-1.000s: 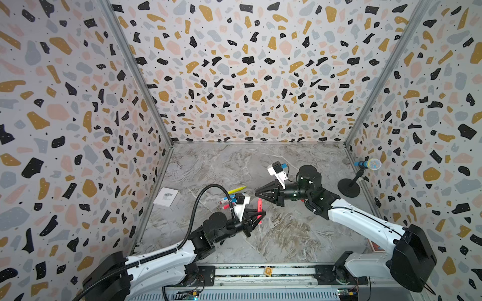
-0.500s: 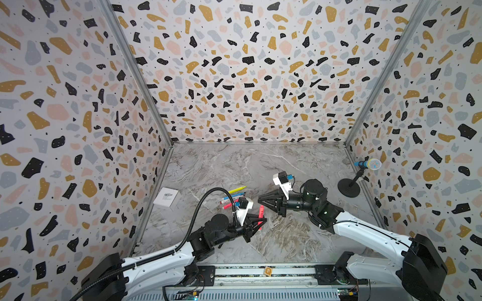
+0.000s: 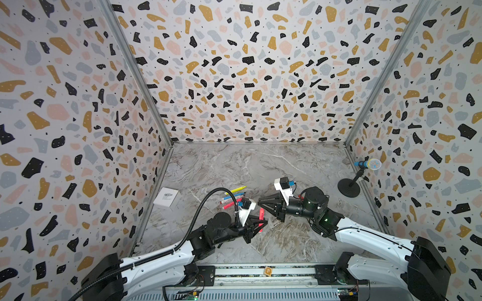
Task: Insert pens into pen caps
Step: Put on the pen cap to the pen.
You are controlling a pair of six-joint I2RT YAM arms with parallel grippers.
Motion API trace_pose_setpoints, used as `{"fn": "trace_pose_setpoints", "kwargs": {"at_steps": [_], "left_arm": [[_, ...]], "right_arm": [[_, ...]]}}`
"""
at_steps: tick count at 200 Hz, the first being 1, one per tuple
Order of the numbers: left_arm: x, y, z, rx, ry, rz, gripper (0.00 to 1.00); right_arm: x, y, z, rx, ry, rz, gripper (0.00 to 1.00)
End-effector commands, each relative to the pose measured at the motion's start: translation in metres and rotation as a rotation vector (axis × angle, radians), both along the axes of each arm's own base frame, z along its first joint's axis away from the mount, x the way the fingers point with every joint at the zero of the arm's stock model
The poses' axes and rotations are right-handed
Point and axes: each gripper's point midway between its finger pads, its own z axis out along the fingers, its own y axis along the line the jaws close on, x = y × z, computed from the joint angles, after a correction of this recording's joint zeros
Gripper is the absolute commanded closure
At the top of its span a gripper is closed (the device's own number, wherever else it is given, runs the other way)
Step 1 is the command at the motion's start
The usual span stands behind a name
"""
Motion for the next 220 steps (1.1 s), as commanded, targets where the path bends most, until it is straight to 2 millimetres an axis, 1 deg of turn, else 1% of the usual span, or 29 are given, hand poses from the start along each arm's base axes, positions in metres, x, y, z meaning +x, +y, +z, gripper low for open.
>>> {"fn": "trace_pose_setpoints", "kwargs": {"at_steps": [1,65,111,145,164,196,220], "left_arm": [[0.032,0.030,0.162,-0.455,-0.229,0.197,1.00],[0.028,0.048,0.180,-0.575,-0.231,0.137,1.00],[0.029,0.051,0.182,-0.574,-0.241,0.120,1.00],[0.029,0.053,0.184,-0.591,-0.242,0.101,1.00],[0.038,0.055,0.181,-0.561,-0.235,0.144,1.00],[0.049,0.062,0.179,-0.522,-0.248,0.228,1.00],[0.058,0.063,0.172,-0.471,-0.251,0.282,1.00]], "right_arm": [[-0.062,-0.005,-0.078,-0.207,0.148,0.242,1.00],[-0.078,-0.008,-0.076,-0.182,0.120,0.330,1.00],[-0.090,-0.011,-0.075,-0.149,0.108,0.396,1.00],[-0.095,-0.014,-0.076,-0.149,0.100,0.418,1.00],[-0.090,-0.014,-0.082,-0.175,0.115,0.388,1.00],[-0.069,-0.016,-0.104,-0.282,0.172,0.245,1.00],[-0.064,-0.018,-0.107,-0.301,0.191,0.187,1.00]]}}
